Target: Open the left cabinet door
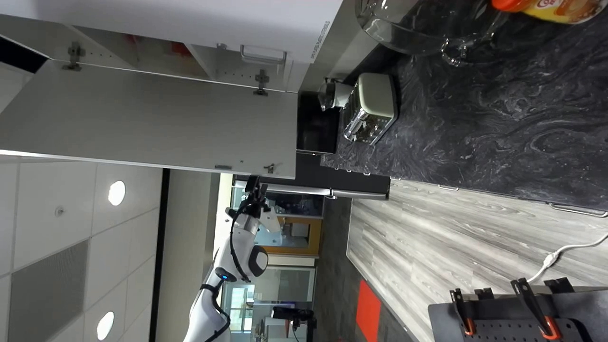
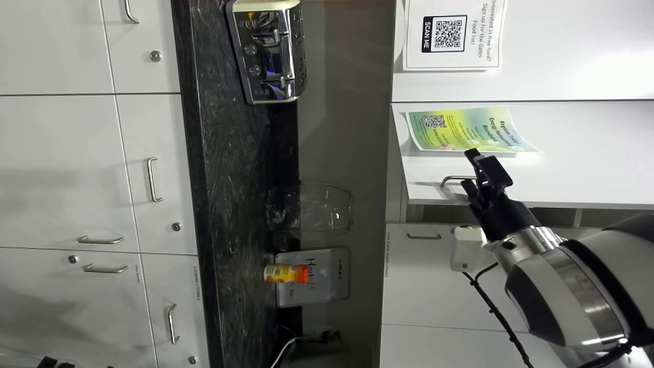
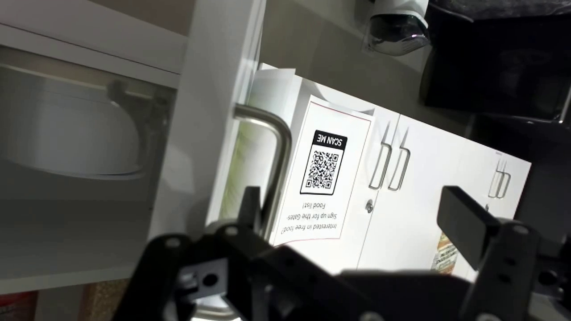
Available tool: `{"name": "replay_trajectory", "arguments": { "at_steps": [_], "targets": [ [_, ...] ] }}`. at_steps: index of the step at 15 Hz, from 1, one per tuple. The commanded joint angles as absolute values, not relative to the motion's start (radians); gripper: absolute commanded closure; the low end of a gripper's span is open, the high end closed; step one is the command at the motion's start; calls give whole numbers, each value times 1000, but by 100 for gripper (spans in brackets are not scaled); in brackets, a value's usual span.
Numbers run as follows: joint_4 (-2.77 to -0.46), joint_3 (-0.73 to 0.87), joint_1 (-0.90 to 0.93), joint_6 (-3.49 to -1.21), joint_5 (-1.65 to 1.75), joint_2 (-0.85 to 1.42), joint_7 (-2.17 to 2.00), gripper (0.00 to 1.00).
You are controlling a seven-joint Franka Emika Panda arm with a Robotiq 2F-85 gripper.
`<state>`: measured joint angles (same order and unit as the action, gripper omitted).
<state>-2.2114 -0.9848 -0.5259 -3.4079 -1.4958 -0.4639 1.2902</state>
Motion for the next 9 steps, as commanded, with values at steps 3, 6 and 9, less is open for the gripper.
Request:
{"name": "replay_trajectory", "arguments": {
  "at_steps": [3,6,9],
  "targets": [
    [-2247,-1020,-508,-3349,-1562,-507,1355,0],
    [-2213,-1127,-565,-3495,-1565,-492,1382,0],
    [-2184,-1312,-718,-3481,-1639,-617,1361,0]
  ]
}}
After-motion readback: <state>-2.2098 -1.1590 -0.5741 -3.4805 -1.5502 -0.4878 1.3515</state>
